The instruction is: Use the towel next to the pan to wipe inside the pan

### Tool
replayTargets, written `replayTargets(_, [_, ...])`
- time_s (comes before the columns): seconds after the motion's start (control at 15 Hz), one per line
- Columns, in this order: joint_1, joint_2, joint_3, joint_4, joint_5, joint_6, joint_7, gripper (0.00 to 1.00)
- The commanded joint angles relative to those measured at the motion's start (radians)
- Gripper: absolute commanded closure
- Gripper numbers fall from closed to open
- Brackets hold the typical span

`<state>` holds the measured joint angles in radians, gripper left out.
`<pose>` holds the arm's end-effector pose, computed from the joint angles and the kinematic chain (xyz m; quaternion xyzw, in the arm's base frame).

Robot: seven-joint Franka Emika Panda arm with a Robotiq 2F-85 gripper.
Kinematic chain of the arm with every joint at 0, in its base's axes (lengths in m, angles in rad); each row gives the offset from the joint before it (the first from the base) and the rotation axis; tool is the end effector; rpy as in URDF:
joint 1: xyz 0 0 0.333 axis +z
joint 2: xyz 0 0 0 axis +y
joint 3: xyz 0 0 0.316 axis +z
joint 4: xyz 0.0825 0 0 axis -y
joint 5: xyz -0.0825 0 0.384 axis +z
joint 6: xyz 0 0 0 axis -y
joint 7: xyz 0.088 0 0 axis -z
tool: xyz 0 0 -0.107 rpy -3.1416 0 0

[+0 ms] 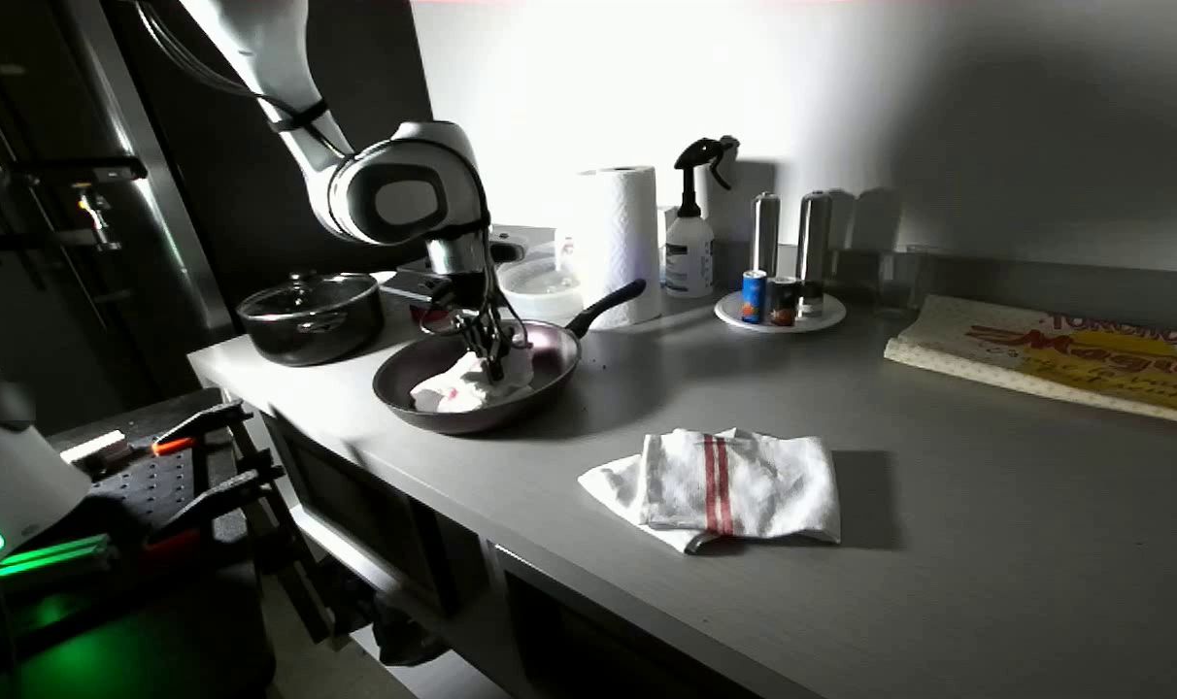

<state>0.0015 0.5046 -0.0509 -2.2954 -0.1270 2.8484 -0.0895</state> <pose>0.5237 -0.0207 0.1330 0.9957 0.0837 0.0215 0.0336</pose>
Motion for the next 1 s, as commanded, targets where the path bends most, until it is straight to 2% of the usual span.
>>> replayTargets(0.0, [-0.058, 0.013, -0.007, 0.05, 0.042, -0.003, 0.016, 0.97])
replayTargets(0.2, [-0.093, -0.008, -0.003, 0.062, 0.064, 0.0, 0.016, 0.97])
replayTargets(0.47, [-0.139, -0.085, 0.042, 0.038, 0.117, 0.002, -0.016, 0.97])
replayTargets(0.8, [-0.239, -0.21, 0.103, 0.045, 0.273, -0.017, -0.063, 0.97])
replayTargets(0.93, [-0.274, -0.245, 0.096, 0.069, 0.337, -0.038, -0.076, 0.97])
